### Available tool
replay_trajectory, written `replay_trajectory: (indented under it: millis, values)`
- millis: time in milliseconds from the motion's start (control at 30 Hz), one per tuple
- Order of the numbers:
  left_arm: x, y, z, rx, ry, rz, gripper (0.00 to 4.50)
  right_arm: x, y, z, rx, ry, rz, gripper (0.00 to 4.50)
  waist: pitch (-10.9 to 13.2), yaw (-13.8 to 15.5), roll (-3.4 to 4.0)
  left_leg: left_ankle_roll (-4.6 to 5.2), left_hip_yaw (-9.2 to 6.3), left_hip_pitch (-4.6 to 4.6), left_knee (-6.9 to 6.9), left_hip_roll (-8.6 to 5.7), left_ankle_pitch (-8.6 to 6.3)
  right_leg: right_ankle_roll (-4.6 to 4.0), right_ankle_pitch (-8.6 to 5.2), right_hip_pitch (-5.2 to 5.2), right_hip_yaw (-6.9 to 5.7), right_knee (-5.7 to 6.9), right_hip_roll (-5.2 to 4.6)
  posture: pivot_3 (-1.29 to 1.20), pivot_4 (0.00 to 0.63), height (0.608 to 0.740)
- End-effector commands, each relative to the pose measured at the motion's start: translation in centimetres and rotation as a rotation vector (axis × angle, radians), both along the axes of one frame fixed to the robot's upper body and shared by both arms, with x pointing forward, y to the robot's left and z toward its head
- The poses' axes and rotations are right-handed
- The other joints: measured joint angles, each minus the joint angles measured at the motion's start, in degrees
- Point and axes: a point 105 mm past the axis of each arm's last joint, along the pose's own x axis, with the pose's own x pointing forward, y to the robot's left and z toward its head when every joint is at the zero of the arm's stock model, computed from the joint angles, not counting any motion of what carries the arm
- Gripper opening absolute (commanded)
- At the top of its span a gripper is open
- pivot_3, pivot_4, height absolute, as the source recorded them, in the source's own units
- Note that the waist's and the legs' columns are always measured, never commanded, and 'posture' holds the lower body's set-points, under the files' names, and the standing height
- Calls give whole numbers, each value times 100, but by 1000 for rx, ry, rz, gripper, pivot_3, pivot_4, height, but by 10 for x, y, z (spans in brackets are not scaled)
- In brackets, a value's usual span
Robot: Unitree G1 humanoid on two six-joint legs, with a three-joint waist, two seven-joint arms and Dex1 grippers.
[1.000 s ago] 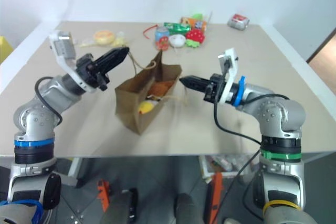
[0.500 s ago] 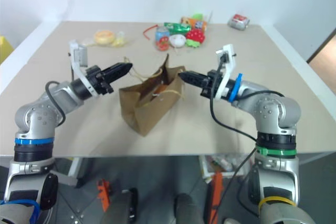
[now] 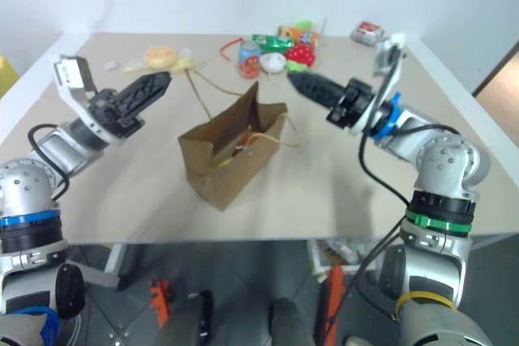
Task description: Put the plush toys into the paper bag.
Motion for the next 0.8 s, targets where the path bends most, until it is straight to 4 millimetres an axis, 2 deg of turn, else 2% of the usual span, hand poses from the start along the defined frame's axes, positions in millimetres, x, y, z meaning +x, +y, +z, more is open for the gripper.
replay_trajectory:
  millis: [33, 100, 200, 333, 367, 400, 533, 633, 733, 800]
  values:
    - [-16, 18, 8, 10, -44, -29, 4441, -4, -23, 39, 160, -106, -54, 3276, 0, -1, 0, 0, 0, 1, 1, 0, 0, 0, 1, 1, 1, 0, 0, 0, 150, 740]
    - [-27, 22, -11, 132, -62, -12, 4441, -8, -32, 22, 39, -100, -98, 3276, 0, 0, 0, 0, 0, 0, 0, 0, 0, -3, 2, 2, 1, 0, 0, 0, 150, 740]
    - [-54, 22, -38, 312, -85, -54, 4441, -26, -47, -6, -148, -68, -107, 3276, -1, 0, 0, -1, 4, 0, -8, 0, -1, -21, 2, -3, 1, -2, -3, 0, 150, 740]
    - [-74, 29, -68, 484, -89, -49, 4441, -44, -66, -12, -211, -46, -126, 3276, 0, 11, 0, -17, 4, -5, -19, -1, -15, -41, -18, -7, 0, -3, -8, 0, 150, 740]
    - [-76, 31, -76, 532, -94, -32, 4441, -50, -65, -18, -241, -31, -108, 3276, 1, 9, 2, -17, 6, -4, -18, -1, -18, -40, -21, -7, 0, -2, -11, 0, 150, 740]
    - [-77, 32, -80, 562, -101, -22, 4441, -55, -64, -24, -265, -20, -92, 3276, 0, 3, 3, -19, 8, -4, -19, -1, -20, -42, -19, -16, 0, -3, -11, 0, 150, 740]
    - [-82, 31, -85, 630, -146, -10, 4441, -71, -35, -70, -446, 53, 28, 3276, 0, 6, 2, -29, 10, 9, -18, 1, -27, -33, -27, -12, -5, -4, -16, 0, 150, 740]
    - [-86, 30, -89, 704, -196, -1, 4441, -73, -16, -85, -479, 44, 67, 3276, -1, 3, 1, -34, 9, 12, -15, 1, -30, -28, -29, -10, -6, -4, -19, 0, 150, 740]
    - [-87, 27, -81, 676, -231, 43, 4500, -72, 1, -96, -491, 36, 101, 2584, 0, -4, 2, -36, 13, 16, -10, 0, -31, -39, -22, -13, -5, -6, -27, 0, 150, 740]
    - [-89, 26, -80, 664, -238, 52, 4500, -71, 7, -99, -481, 39, 111, 1829, -1, -9, 1, -36, 16, 16, -5, -1, -31, -49, -15, -20, -4, -9, -33, 0, 150, 740]
